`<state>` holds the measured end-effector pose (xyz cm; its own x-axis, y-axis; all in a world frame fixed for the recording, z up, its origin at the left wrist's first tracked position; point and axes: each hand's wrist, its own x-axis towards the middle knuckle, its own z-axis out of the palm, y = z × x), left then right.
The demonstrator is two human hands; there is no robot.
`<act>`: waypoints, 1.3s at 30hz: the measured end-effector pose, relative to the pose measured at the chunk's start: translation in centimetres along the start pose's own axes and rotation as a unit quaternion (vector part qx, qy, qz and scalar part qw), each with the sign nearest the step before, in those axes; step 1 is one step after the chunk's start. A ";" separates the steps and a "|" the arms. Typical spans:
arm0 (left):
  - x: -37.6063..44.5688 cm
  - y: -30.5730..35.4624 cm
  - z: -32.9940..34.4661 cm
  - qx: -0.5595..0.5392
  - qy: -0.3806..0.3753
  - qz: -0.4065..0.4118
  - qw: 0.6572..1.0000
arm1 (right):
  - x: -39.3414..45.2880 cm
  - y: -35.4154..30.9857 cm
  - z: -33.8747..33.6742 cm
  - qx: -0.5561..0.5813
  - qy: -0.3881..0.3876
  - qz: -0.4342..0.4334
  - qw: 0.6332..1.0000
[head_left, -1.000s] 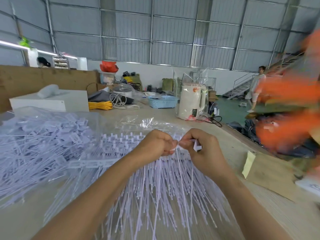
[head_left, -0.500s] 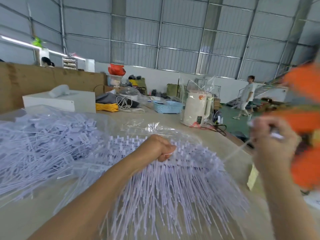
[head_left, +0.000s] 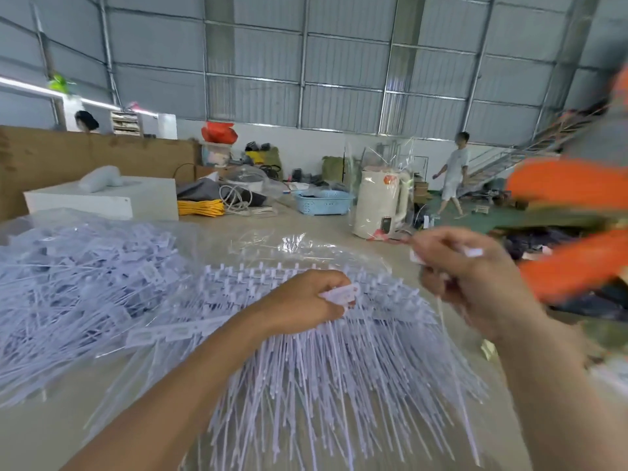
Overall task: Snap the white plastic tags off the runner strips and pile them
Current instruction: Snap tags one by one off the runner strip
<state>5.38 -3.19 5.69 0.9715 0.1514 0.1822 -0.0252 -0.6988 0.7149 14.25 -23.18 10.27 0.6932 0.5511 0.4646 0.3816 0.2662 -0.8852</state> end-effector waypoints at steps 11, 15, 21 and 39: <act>-0.3 0.4 0.2 0.116 0.013 0.023 0.993 | 1.7 5.5 5.2 -0.268 0.098 0.019 0.958; -0.4 0.7 0.4 0.148 0.020 0.035 0.988 | 0.9 5.4 5.5 -0.153 -0.018 0.078 0.985; 0.1 0.5 0.2 0.067 0.048 0.017 0.996 | 0.7 5.7 5.2 -0.110 -0.107 0.016 0.988; -0.4 0.5 -1.7 -0.163 0.001 -0.011 0.987 | -0.1 5.2 4.7 0.004 -0.069 -0.023 0.997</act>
<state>4.58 -2.42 7.07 0.9723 0.1655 0.1651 -0.0787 -0.4333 0.8978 13.31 -18.13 5.55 0.5842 0.6410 0.4979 0.4064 0.3001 -0.8630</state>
